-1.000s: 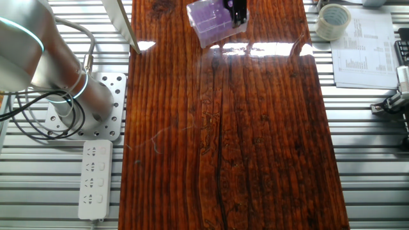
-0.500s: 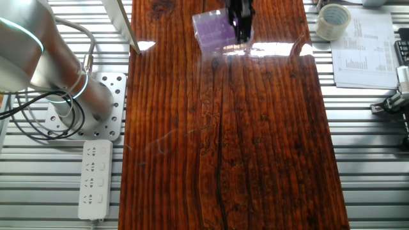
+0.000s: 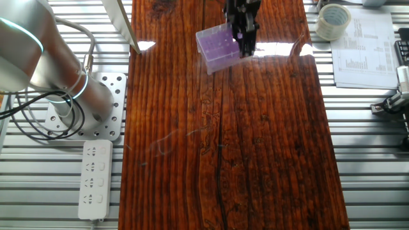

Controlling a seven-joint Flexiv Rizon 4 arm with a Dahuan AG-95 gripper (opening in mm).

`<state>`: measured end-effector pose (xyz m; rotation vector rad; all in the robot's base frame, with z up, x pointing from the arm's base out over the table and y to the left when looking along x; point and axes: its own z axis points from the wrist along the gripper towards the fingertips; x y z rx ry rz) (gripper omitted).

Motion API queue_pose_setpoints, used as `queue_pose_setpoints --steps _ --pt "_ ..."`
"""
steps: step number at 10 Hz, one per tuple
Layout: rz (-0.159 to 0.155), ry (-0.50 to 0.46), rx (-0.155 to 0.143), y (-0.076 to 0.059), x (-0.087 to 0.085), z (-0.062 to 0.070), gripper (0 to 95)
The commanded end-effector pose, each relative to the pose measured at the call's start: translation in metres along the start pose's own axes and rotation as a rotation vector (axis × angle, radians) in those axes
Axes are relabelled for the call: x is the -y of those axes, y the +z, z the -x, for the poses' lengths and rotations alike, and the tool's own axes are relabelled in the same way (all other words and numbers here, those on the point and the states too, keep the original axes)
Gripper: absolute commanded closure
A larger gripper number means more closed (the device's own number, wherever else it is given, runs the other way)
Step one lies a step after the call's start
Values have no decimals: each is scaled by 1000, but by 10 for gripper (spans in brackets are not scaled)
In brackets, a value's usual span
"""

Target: Take the object down from the shelf

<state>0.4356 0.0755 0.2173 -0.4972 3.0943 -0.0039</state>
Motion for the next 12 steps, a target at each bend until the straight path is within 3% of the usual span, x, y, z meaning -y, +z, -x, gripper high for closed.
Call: queue_pose_setpoints --steps 1,2,6,7,9,12 --pt "18 49 -6 -1 -1 1 950" --pt "3 73 -24 -1 -1 1 950" --pt "-10 120 -36 -1 -1 1 950" --pt "-15 121 -33 5 3 2 950" --pt "-15 109 -24 27 22 6 950" --pt "-13 88 -10 45 41 8 950"
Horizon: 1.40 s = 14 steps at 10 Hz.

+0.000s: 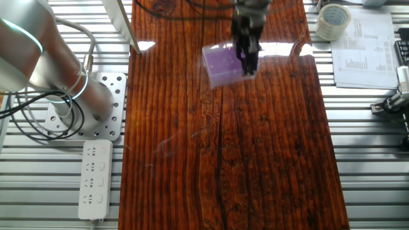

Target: Take the object down from the shelf

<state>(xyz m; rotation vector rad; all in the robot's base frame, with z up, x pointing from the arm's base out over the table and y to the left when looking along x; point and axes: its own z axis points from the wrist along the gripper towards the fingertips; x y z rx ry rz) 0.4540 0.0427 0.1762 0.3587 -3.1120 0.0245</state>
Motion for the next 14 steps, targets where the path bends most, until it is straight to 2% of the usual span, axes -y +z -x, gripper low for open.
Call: queue_pose_setpoints --steps 1,9,12,14 --pt "-3 0 9 7 7 3 950" --pt "-5 4 26 36 19 28 950" --pt "-2 1 35 45 20 29 950" --pt "8 -23 56 48 21 29 950"
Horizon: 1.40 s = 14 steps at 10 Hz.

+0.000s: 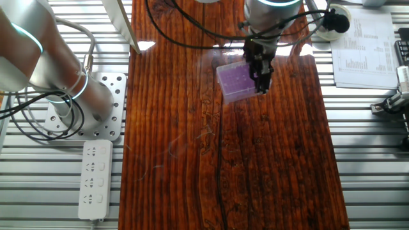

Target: Take the object down from the shelf

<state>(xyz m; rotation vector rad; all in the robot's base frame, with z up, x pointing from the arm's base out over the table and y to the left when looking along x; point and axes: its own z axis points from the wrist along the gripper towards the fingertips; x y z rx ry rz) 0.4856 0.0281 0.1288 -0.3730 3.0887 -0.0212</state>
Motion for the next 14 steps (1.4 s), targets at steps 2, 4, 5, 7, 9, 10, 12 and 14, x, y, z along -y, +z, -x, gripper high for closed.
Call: queue_pose_setpoints --steps 2,4,5,7,9,10,12,14 --pt "11 -25 12 0 0 1 950" --pt "16 -12 -11 0 0 1 950" --pt "17 11 -31 0 0 1 950" --pt "17 18 -26 0 0 1 950" --pt "19 34 -15 10 3 5 950" --pt "17 38 -15 17 5 9 950" --pt "14 34 -13 27 8 16 950" --pt "16 22 5 37 10 19 950"
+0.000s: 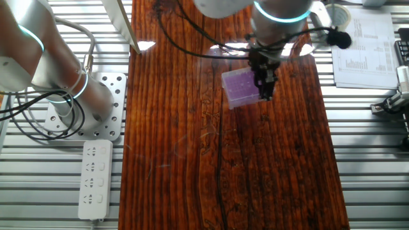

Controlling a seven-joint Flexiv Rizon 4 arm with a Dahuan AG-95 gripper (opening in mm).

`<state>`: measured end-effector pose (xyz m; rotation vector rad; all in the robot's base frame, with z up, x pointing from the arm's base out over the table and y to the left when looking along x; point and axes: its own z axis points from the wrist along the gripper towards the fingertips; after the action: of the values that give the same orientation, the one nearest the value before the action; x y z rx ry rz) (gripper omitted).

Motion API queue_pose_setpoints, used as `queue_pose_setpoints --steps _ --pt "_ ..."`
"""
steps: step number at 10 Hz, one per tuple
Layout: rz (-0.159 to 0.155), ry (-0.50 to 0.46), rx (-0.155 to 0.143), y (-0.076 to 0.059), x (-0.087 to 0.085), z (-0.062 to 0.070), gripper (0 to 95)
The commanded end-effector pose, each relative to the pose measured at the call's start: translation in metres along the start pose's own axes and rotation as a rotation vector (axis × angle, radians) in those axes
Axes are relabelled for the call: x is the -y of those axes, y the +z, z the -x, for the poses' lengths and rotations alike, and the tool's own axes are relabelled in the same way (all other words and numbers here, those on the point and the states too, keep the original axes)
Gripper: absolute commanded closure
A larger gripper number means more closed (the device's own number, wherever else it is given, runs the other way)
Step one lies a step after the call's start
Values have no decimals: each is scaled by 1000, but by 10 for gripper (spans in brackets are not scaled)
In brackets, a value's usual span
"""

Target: Take the object down from the shelf

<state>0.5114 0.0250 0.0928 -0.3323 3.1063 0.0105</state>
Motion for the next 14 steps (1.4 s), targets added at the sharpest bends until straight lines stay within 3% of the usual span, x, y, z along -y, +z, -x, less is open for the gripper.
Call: queue_pose_setpoints --steps 1,5,14 --pt "-2 -17 21 4 1 -3 950" --pt "-8 -18 52 12 -6 0 950" --pt "-12 -32 68 34 -9 2 950"
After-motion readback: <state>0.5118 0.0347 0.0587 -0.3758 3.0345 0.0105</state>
